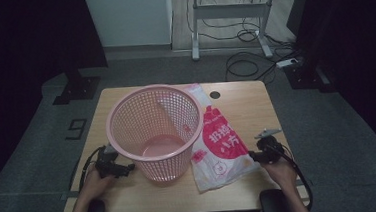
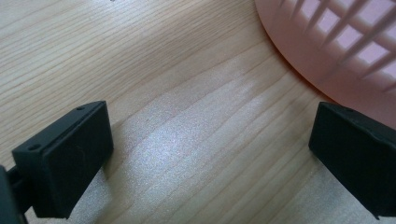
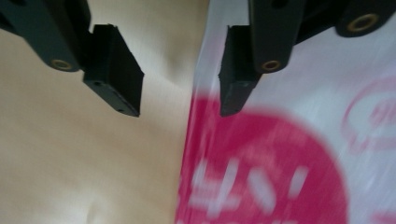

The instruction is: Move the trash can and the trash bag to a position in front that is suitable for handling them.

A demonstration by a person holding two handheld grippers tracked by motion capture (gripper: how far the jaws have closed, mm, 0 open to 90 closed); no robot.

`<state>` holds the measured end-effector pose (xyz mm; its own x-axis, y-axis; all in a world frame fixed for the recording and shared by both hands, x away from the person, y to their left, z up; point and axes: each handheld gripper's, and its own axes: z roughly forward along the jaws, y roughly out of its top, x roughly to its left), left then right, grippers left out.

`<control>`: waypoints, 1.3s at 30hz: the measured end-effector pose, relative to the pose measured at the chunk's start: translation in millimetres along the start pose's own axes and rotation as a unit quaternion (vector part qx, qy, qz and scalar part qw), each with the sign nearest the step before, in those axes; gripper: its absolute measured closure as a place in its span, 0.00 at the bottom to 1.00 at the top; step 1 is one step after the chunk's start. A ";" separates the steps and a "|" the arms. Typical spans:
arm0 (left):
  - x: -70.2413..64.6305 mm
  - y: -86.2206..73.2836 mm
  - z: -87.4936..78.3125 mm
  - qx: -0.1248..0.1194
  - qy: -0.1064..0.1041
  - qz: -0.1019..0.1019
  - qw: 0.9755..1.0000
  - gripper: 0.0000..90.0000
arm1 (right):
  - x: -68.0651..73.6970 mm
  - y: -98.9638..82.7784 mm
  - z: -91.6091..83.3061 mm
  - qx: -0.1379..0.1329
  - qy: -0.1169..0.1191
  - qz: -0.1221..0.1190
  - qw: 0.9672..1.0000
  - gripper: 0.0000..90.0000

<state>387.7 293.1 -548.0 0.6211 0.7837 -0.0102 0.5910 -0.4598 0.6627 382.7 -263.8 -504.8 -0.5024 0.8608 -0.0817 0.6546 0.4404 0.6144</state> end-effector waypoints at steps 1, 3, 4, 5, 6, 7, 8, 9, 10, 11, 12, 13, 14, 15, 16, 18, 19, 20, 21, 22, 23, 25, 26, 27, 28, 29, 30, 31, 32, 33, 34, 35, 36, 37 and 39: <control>0.0 0.0 0.0 0.000 0.000 0.000 1.000 0.00 | -2.0 8.7 8.9 0.001 0.007 0.002 1.000 0.52; 0.0 0.0 0.0 0.000 0.000 0.000 1.000 0.00 | -5.5 23.5 29.5 0.006 0.035 0.014 0.999 0.53; -0.1 -0.1 0.0 0.000 0.000 0.000 1.000 0.00 | -7.1 28.8 39.1 0.007 0.041 0.018 0.999 0.56; -0.2 -0.1 -0.1 0.000 0.000 -0.001 1.000 0.00 | -8.8 32.9 47.5 0.008 0.047 0.024 0.999 0.60; -0.2 -0.1 -0.1 0.000 0.001 -0.001 1.000 0.00 | -10.7 35.3 54.5 0.007 0.054 0.031 0.998 0.66; -0.2 -0.1 -0.1 0.000 0.001 -0.001 1.000 0.00 | -12.1 36.6 60.0 0.011 0.061 0.035 0.997 0.73; -0.2 -0.1 -0.1 0.000 0.001 -0.001 1.000 0.00 | -12.2 36.7 63.7 0.015 0.059 0.031 0.998 0.81; -0.3 -0.2 -0.1 0.000 0.001 -0.001 1.000 0.00 | -11.3 36.1 63.7 0.012 0.057 0.027 0.998 0.87; -0.3 -0.2 -0.1 0.000 0.001 -0.001 1.000 0.00 | -9.5 34.8 61.8 0.016 0.059 0.022 0.998 0.91; -0.3 -0.2 -0.1 0.000 0.001 -0.001 1.000 0.00 | -5.8 32.8 58.9 0.020 0.063 0.014 0.998 0.92; -0.2 -0.2 -0.1 0.000 0.001 -0.001 1.000 0.00 | -0.3 29.4 55.1 0.023 0.063 0.007 0.998 0.93; -0.2 -0.2 -0.1 0.000 0.001 -0.001 1.000 0.00 | 6.9 24.9 50.1 0.027 0.065 0.000 0.998 0.93; -0.2 -0.2 -0.1 0.000 0.001 -0.001 1.000 0.00 | 14.6 19.5 44.7 0.027 0.067 -0.012 0.997 0.93; -0.3 -0.2 -0.1 0.000 0.001 -0.001 1.000 0.00 | 23.3 13.4 38.7 0.028 0.072 -0.019 0.997 0.93; -0.3 -0.2 -0.1 0.000 0.001 -0.001 1.000 0.00 | 32.6 6.7 32.3 0.030 0.079 -0.025 0.996 0.93; -0.3 -0.2 -0.1 0.000 0.001 -0.001 1.000 0.00 | 50.9 -6.1 19.2 0.037 0.100 -0.040 0.994 0.89; -0.3 -0.2 -0.1 0.000 0.001 -0.001 1.000 0.00 | 57.6 -11.1 13.5 0.043 0.105 -0.049 0.992 0.85; -0.3 -0.2 -0.1 0.000 0.001 -0.001 1.000 0.00 | 61.8 -14.2 8.6 0.048 0.105 -0.055 0.992 0.77; -0.2 -0.1 0.0 0.000 0.001 -0.001 1.000 0.00 | 62.1 -14.7 4.5 0.043 0.097 -0.056 0.993 0.70; -0.3 0.0 0.0 0.000 0.001 -0.001 1.000 0.00 | 58.3 -12.9 1.1 0.033 0.083 -0.052 0.995 0.63; -0.2 0.0 0.1 0.000 0.001 -0.001 1.000 0.00 | 50.9 -8.5 -1.0 0.024 0.070 -0.043 0.996 0.58; -0.2 0.1 0.1 0.000 0.001 -0.001 1.000 0.00 | 30.5 4.9 2.0 0.012 0.048 -0.010 0.999 0.51; -0.2 0.1 0.0 0.000 0.001 0.000 1.000 0.00 | 18.9 12.3 6.4 0.004 0.044 0.008 0.999 0.50; -0.3 0.1 0.1 0.000 0.002 0.000 1.000 0.00 | 8.2 20.4 12.9 0.004 0.034 0.022 0.999 0.48; -0.2 0.1 0.1 0.000 0.001 0.000 1.000 0.00 | -1.4 29.0 21.0 0.008 0.025 0.032 0.999 0.47; -0.2 0.0 0.0 0.000 0.001 -0.001 1.000 0.00 | -10.4 37.7 30.2 0.010 0.021 0.041 0.999 0.47; -0.2 0.0 0.1 0.000 0.001 -0.001 1.000 0.00 | -18.2 45.8 39.6 0.009 0.015 0.050 0.999 0.46; -0.2 0.1 0.0 0.000 0.000 -0.001 1.000 0.00 | -25.0 53.7 48.8 0.009 0.014 0.060 0.998 0.46; -0.3 0.0 0.2 -0.001 0.002 -0.001 1.000 0.00 | -31.1 61.5 57.9 0.011 0.013 0.066 0.998 0.46; -0.4 0.0 0.2 -0.001 0.003 -0.001 1.000 0.00 | -36.0 68.7 66.4 0.009 0.010 0.075 0.997 0.46; -0.3 0.0 0.1 -0.001 0.001 -0.001 1.000 0.00 | -40.9 75.5 73.9 0.008 0.008 0.082 0.997 0.46; -0.3 0.0 0.1 -0.001 0.001 -0.001 1.000 0.00 | -45.1 81.3 80.8 0.002 0.006 0.089 0.996 0.46; -0.3 0.0 0.1 -0.001 0.001 -0.001 1.000 0.00 | -48.5 86.8 87.1 0.002 0.006 0.096 0.995 0.46; -0.2 0.0 0.1 -0.001 0.001 -0.001 1.000 0.00 | -51.4 91.1 92.8 0.002 0.002 0.101 0.995 0.46; -0.3 0.0 0.1 -0.001 0.001 -0.001 1.000 0.00 | -56.3 97.6 103.4 0.013 -0.005 0.107 0.994 0.48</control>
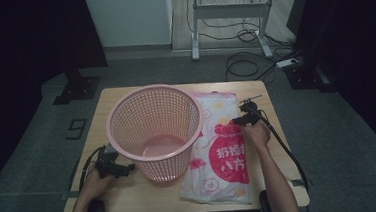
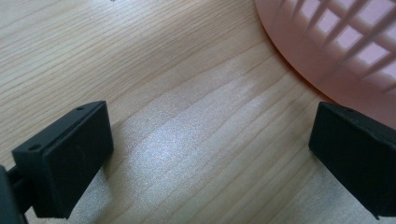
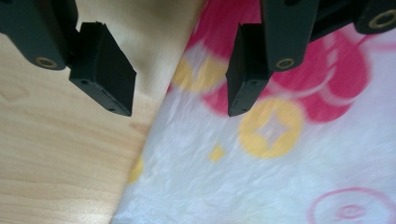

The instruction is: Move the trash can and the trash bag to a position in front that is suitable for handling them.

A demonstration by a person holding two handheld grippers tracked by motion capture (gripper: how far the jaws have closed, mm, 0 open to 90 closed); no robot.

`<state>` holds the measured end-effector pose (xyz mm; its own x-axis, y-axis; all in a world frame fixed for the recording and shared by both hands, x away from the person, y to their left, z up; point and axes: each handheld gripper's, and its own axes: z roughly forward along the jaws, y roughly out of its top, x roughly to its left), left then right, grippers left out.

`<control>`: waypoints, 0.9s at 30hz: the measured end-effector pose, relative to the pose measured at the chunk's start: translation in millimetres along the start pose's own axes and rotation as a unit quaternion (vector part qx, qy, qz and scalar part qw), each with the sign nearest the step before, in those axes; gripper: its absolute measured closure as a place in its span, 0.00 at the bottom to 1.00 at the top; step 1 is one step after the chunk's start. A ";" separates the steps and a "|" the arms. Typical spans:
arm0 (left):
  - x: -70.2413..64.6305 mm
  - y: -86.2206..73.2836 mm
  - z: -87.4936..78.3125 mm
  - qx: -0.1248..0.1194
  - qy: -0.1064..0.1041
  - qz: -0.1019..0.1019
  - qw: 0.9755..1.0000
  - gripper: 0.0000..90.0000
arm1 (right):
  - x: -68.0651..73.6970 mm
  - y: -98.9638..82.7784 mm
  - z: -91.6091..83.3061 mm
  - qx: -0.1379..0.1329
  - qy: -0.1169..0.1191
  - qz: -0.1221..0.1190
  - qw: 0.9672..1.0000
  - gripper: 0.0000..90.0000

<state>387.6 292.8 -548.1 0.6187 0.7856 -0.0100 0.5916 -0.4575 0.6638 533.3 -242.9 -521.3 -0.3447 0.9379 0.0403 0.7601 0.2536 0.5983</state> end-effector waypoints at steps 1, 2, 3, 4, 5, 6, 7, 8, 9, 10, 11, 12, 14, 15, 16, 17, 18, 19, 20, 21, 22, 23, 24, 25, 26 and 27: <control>-0.1 0.0 0.1 0.000 0.000 -0.001 1.000 0.00 | -1.5 2.1 3.9 0.003 0.000 0.004 1.000 0.52; -0.3 0.0 0.2 -0.001 0.002 -0.001 1.000 0.00 | -2.9 3.5 6.6 0.013 0.003 0.007 1.000 0.59; -0.1 0.0 0.1 -0.001 0.000 -0.001 1.000 0.00 | -3.8 3.5 8.6 0.019 0.010 0.006 1.000 0.67; -0.1 0.0 0.1 -0.001 0.000 -0.001 1.000 0.00 | -3.5 2.6 9.2 0.025 0.015 0.004 1.000 0.75; -0.1 0.0 0.1 -0.001 0.000 -0.001 1.000 0.00 | -3.5 2.6 9.2 0.025 0.015 0.004 1.000 0.75; 0.0 0.0 -0.1 0.001 0.002 0.001 1.000 0.00 | -1.1 -2.1 7.4 0.021 0.006 -0.020 1.000 0.89; -0.1 0.0 0.0 -0.001 0.000 -0.001 1.000 0.00 | -0.6 -5.0 5.4 0.020 0.004 -0.022 1.000 0.94; -0.1 0.0 0.0 -0.001 0.000 -0.001 1.000 0.00 | -1.4 -8.3 3.2 0.018 0.003 -0.023 1.000 0.96; -0.1 0.0 0.0 -0.001 0.000 -0.001 1.000 0.00 | -1.4 -8.3 3.2 0.018 0.003 -0.023 1.000 0.96; -0.3 -0.2 0.0 -0.001 0.000 -0.001 1.000 0.00 | -5.0 -17.5 -3.5 0.017 -0.002 -0.024 1.000 0.98; -0.3 -0.2 -0.1 -0.001 0.000 -0.001 1.000 0.00 | -7.5 -23.1 -7.4 0.015 -0.005 -0.024 1.000 0.98; -0.2 -0.1 -0.1 0.000 0.000 0.000 1.000 0.00 | -10.5 -29.1 -11.8 0.014 -0.008 -0.021 1.000 0.98; -0.2 -0.1 -0.1 0.000 0.000 0.000 1.000 0.00 | -18.0 -42.2 -21.9 0.013 -0.017 -0.016 1.000 0.99; -0.2 -0.1 -0.1 0.000 0.000 0.000 1.000 0.00 | -21.3 -49.0 -27.2 0.013 -0.023 -0.012 1.000 0.99; -0.2 -0.1 -0.2 0.001 0.001 0.000 1.000 0.00 | -25.2 -55.9 -32.5 0.015 -0.027 -0.010 0.999 0.99; -0.2 -0.1 -0.2 0.001 0.001 0.001 1.000 0.00 | -28.4 -62.9 -38.1 0.016 -0.030 -0.007 0.999 0.99; -0.2 -0.1 -0.2 0.001 0.001 0.001 1.000 0.00 | -31.6 -69.9 -43.5 0.015 -0.035 -0.003 0.999 0.99; -0.2 -0.1 -0.2 0.001 0.001 0.001 1.000 0.00 | -34.8 -77.1 -49.0 0.013 -0.038 -0.001 0.999 0.99; -0.2 -0.1 -0.2 0.001 0.001 0.001 1.000 0.00 | -37.4 -84.2 -54.4 0.013 -0.041 0.002 0.999 0.99; -0.1 -0.1 -0.3 0.001 -0.001 0.001 1.000 0.00 | -39.7 -91.4 -59.6 0.013 -0.043 0.005 0.999 0.99; -0.2 -0.2 -0.3 0.001 -0.001 0.000 1.000 0.00 | -41.9 -98.9 -64.9 0.011 -0.045 0.008 0.999 0.99; -0.2 -0.2 -0.3 0.001 -0.001 0.000 1.000 0.00 | -43.8 -106.5 -70.3 0.009 -0.044 0.012 0.999 0.99; -0.3 -0.3 -0.4 0.001 -0.001 0.000 1.000 0.00 | -45.4 -113.7 -75.6 0.009 -0.043 0.016 0.999 0.99; -0.3 -0.3 -0.4 0.001 -0.001 0.000 1.000 0.00 | -45.4 -113.7 -75.6 0.009 -0.043 0.016 0.999 0.99; -0.2 -0.2 -0.3 0.000 -0.001 0.000 1.000 0.00 | -47.4 -125.6 -84.5 0.007 -0.045 0.021 0.999 0.98; -0.2 -0.2 -0.3 0.001 -0.001 0.001 1.000 0.00 | -47.8 -129.7 -88.0 0.007 -0.044 0.022 0.999 0.98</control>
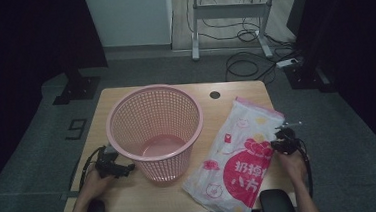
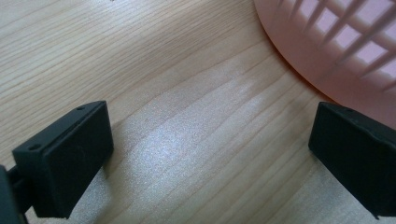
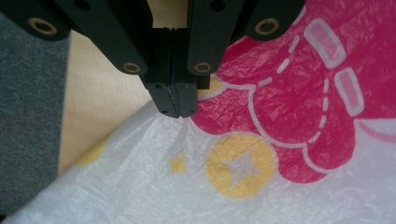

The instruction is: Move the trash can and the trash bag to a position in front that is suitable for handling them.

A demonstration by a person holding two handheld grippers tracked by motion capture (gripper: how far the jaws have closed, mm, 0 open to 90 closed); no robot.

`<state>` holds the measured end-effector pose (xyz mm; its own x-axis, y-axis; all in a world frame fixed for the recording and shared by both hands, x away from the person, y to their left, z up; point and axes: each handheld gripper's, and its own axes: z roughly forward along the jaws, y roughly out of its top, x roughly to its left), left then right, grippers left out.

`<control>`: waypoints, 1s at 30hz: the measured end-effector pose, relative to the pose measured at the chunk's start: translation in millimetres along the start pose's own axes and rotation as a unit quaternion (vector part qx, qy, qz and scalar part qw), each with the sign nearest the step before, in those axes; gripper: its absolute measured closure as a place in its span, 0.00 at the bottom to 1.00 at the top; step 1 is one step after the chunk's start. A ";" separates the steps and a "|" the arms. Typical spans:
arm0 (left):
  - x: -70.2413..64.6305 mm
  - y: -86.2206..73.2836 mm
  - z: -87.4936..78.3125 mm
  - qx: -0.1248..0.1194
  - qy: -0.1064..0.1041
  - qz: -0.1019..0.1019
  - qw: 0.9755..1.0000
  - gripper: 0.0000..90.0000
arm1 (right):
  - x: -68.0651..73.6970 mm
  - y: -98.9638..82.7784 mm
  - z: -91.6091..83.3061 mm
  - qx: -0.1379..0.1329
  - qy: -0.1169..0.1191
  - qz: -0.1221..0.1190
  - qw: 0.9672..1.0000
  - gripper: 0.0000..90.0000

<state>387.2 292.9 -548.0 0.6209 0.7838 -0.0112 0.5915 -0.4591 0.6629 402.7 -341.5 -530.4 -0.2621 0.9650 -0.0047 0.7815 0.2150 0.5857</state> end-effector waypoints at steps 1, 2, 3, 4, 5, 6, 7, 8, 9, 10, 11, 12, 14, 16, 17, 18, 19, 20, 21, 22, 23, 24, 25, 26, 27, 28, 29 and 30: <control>0.0 0.0 0.0 0.000 0.000 0.000 1.000 0.00 | -0.4 -2.8 -3.0 -0.001 0.000 -0.002 1.000 0.97; 0.0 0.0 0.0 0.000 0.000 0.000 1.000 0.00 | -0.3 -4.2 -5.5 -0.003 0.000 -0.003 1.000 0.94; 0.0 0.0 0.0 0.000 0.000 0.000 1.000 0.00 | 0.2 -4.5 -7.8 -0.006 -0.002 -0.003 1.000 0.86; 0.0 -0.1 -0.1 0.000 0.000 0.000 1.000 0.00 | 0.9 -3.9 -9.7 -0.012 -0.003 -0.004 1.000 0.75; 0.1 -0.2 -0.5 0.001 -0.001 0.001 1.000 0.00 | 1.9 -2.7 -11.3 -0.022 -0.005 -0.005 1.000 0.63; 0.1 -0.2 -1.1 0.003 -0.002 0.002 1.000 0.00 | 3.6 -1.2 -12.6 -0.032 -0.003 -0.005 0.999 0.54; -0.1 -0.2 -2.1 0.007 -0.004 0.004 1.000 0.00 | 5.5 0.3 -13.5 -0.041 0.004 -0.007 0.999 0.46; -0.4 0.0 -4.0 0.011 -0.008 0.004 1.000 0.00 | 8.1 1.9 -14.0 -0.048 0.014 -0.009 0.999 0.39; -1.0 0.2 -6.7 0.012 -0.011 0.006 1.000 0.00 | 11.3 3.1 -14.7 -0.055 0.023 -0.009 0.998 0.34; -2.8 0.6 -10.1 0.008 -0.009 0.007 1.000 0.00 | 14.5 3.9 -15.6 -0.065 0.033 -0.012 0.997 0.29; -4.9 1.9 -14.6 0.004 -0.008 0.011 1.000 0.00 | 18.0 4.5 -16.4 -0.074 0.041 -0.016 0.996 0.22; -8.1 3.8 -20.1 -0.001 -0.007 0.014 1.000 0.00 | 21.6 5.1 -16.9 -0.079 0.045 -0.022 0.996 0.16; -12.2 4.7 -26.1 -0.014 -0.011 0.015 1.000 0.00 | 28.3 6.4 -18.6 -0.082 0.058 -0.034 0.994 0.14; -24.5 5.4 -44.7 -0.040 -0.025 0.023 0.999 0.00 | 34.2 7.1 -20.4 -0.088 0.067 -0.041 0.993 0.10; -28.4 5.7 -49.1 -0.048 -0.027 0.026 0.998 0.00 | 37.4 7.7 -21.2 -0.089 0.067 -0.047 0.993 0.06; -31.5 6.7 -51.7 -0.055 -0.028 0.027 0.998 0.00 | 41.1 8.2 -21.8 -0.092 0.066 -0.055 0.992 0.01; -34.3 8.8 -52.9 -0.059 -0.031 0.028 0.997 0.00 | 45.2 8.5 -22.3 -0.097 0.059 -0.064 0.991 0.00; -34.3 8.8 -52.9 -0.059 -0.031 0.028 0.997 0.00 | 49.1 9.3 -22.8 -0.102 0.054 -0.074 0.991 0.00; -38.0 15.1 -51.6 -0.057 -0.025 0.039 0.997 0.00 | 52.6 10.8 -23.3 -0.104 0.056 -0.084 0.989 0.00; -39.3 18.5 -49.9 -0.058 -0.020 0.043 0.997 0.00 | 55.5 12.7 -23.6 -0.103 0.063 -0.090 0.989 0.00; -39.6 21.9 -47.7 -0.055 -0.023 0.045 0.997 0.00 | 58.4 14.5 -23.9 -0.104 0.068 -0.092 0.988 0.00; -39.6 21.9 -47.7 -0.055 -0.023 0.045 0.997 0.00 | 61.0 16.1 -24.3 -0.107 0.073 -0.094 0.987 0.00; -40.2 28.4 -42.4 -0.054 -0.022 0.046 0.997 0.00 | 63.3 17.7 -24.5 -0.111 0.077 -0.097 0.986 0.00; -40.2 28.4 -42.4 -0.054 -0.022 0.046 0.997 0.00 | 65.4 19.2 -24.6 -0.112 0.080 -0.099 0.986 0.00; -41.1 35.5 -37.1 -0.052 -0.018 0.050 0.997 0.00 | 67.0 20.5 -24.2 -0.117 0.085 -0.099 0.985 0.00; -41.4 39.3 -34.5 -0.052 -0.016 0.054 0.997 0.00 | 68.3 22.2 -23.6 -0.118 0.089 -0.098 0.984 0.00; -42.1 43.1 -31.6 -0.053 -0.013 0.055 0.997 0.00 | 69.7 24.1 -22.9 -0.117 0.093 -0.097 0.984 0.00; -42.1 43.1 -31.6 -0.053 -0.013 0.055 0.997 0.00 | 69.7 24.1 -22.9 -0.117 0.093 -0.097 0.984 0.00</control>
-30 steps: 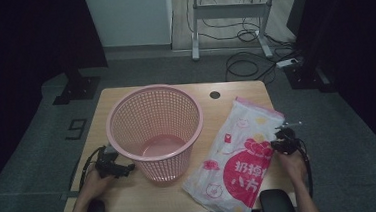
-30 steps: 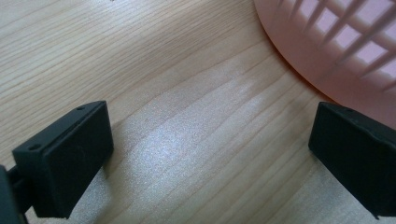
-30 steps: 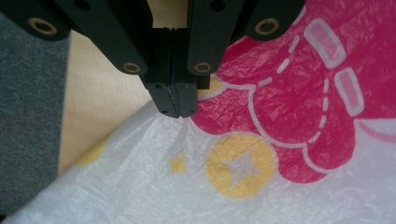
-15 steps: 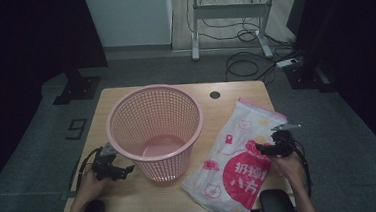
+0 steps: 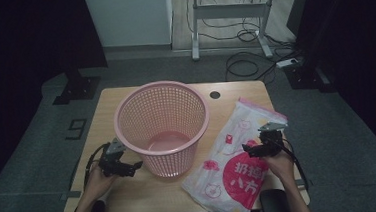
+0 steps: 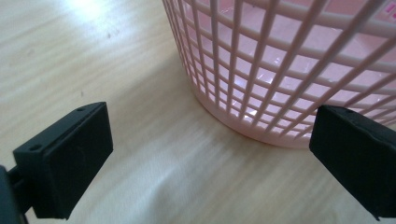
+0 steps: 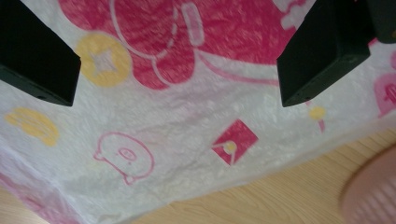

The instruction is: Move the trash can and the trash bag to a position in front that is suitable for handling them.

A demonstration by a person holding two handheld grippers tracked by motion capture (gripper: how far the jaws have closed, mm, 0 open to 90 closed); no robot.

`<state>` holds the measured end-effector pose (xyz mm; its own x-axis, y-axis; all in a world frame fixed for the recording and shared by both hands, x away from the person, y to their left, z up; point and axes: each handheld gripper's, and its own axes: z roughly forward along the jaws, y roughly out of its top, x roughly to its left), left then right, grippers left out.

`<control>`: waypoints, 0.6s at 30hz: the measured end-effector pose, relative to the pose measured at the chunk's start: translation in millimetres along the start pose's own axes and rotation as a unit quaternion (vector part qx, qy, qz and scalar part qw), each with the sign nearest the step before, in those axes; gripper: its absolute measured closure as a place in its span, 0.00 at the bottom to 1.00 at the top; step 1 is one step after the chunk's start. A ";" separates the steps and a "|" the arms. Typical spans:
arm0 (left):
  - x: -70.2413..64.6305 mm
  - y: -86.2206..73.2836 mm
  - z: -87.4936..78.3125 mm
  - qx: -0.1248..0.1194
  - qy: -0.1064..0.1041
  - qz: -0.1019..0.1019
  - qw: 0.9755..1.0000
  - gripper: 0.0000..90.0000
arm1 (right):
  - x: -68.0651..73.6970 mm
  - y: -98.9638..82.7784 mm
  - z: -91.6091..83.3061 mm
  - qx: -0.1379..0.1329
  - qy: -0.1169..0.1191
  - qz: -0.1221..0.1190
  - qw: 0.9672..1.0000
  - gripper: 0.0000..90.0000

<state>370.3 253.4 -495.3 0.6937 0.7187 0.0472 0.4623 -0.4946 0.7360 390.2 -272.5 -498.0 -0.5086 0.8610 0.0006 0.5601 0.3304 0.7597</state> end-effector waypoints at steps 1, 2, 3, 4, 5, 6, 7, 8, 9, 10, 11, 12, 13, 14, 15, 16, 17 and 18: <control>-0.1 7.9 5.8 0.004 0.007 0.010 1.000 0.00 | 1.7 3.5 2.7 -0.005 0.007 0.000 1.000 0.00; -0.1 12.2 8.7 0.007 0.010 0.016 1.000 0.00 | 2.8 5.4 3.9 -0.008 0.009 0.000 1.000 0.00; -0.1 12.2 8.7 0.007 0.010 0.016 1.000 0.00 | 3.9 7.4 5.2 -0.010 0.011 -0.001 1.000 0.00; 0.0 16.3 12.0 0.007 0.013 0.021 1.000 0.00 | 3.9 7.4 5.2 -0.010 0.011 -0.001 1.000 0.00; 0.4 24.6 18.6 0.011 0.018 0.031 0.999 0.00 | 6.0 11.1 7.8 -0.017 0.018 -0.003 1.000 0.00; 0.2 28.5 22.6 0.010 0.019 0.032 0.999 0.00 | 6.8 13.1 9.1 -0.019 0.020 0.000 1.000 0.00; 0.4 32.1 26.7 0.008 0.019 0.034 0.999 0.00 | 7.6 15.0 10.5 -0.019 0.022 0.001 1.000 0.00; 0.5 35.7 30.6 0.010 0.017 0.035 0.999 0.00 | 8.5 16.9 11.8 -0.020 0.022 -0.001 1.000 0.00; 0.7 38.9 35.1 0.007 0.014 0.036 0.999 0.00 | 9.6 18.8 13.0 -0.022 0.023 -0.001 0.999 0.00; 1.0 42.1 39.4 0.006 0.008 0.036 0.999 0.00 | 10.6 20.5 13.9 -0.023 0.025 -0.001 0.999 0.00; 1.3 45.3 43.7 0.006 0.005 0.035 0.999 0.00 | 11.4 21.9 14.9 -0.028 0.028 -0.001 0.999 0.00; 1.3 48.6 48.1 0.004 0.002 0.034 0.999 0.00 | 11.9 22.7 15.8 -0.033 0.033 0.002 0.999 0.00; 1.3 51.8 52.7 0.002 -0.001 0.033 0.999 0.00 | 12.0 23.2 16.8 -0.034 0.036 0.006 0.999 0.00; 1.3 55.1 57.3 0.000 -0.005 0.032 0.999 0.00 | 12.1 23.7 18.1 -0.033 0.036 0.004 0.999 0.00; 1.1 58.4 61.8 -0.001 -0.009 0.030 1.000 0.00 | 12.7 24.0 19.4 -0.034 0.036 0.002 0.999 0.00; 0.6 61.4 65.9 -0.002 -0.011 0.029 1.000 0.00 | 13.2 24.1 20.4 -0.031 0.036 0.004 0.999 0.00; 0.0 63.9 69.1 -0.003 -0.014 0.028 1.000 0.00 | 13.5 23.8 21.3 -0.028 0.037 0.004 0.999 0.00; -0.3 65.7 71.0 -0.003 -0.016 0.030 0.999 0.00 | 13.9 23.5 21.8 -0.025 0.038 0.006 0.999 0.00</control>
<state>439.7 186.0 -494.9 0.7375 0.6717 0.0705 0.4161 -0.5340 0.7360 410.6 -244.3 -494.3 -0.5511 0.8325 0.0568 0.5343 0.2998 0.7903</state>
